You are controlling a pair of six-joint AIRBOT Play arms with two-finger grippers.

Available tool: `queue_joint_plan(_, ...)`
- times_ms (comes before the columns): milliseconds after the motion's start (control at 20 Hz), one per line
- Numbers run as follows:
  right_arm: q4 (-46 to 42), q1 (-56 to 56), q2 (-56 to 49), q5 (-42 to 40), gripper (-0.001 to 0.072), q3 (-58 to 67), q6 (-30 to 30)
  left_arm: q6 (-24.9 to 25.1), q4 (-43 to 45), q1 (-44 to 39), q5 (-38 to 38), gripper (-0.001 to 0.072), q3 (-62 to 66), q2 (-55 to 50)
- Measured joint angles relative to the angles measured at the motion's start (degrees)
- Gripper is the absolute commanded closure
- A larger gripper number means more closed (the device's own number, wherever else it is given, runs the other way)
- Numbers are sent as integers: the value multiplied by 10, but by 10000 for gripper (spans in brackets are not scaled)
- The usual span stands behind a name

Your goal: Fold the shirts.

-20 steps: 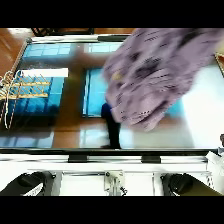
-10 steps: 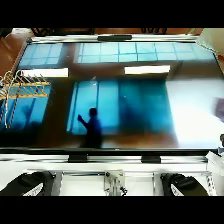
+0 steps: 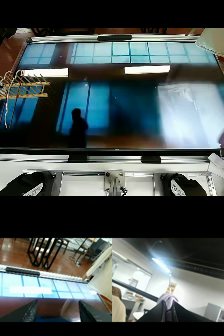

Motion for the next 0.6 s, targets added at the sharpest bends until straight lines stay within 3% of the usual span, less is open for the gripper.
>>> queue_joint_plan(250, 10, -138, -56, -62, 642, 0, 122, 0, 0, 0, 0, 105, 0, 0)
queue_joint_plan(600, 80, -293, -84, -153, 642, 1, 157, 0, -8, 0, -1, 106, 0, 7)
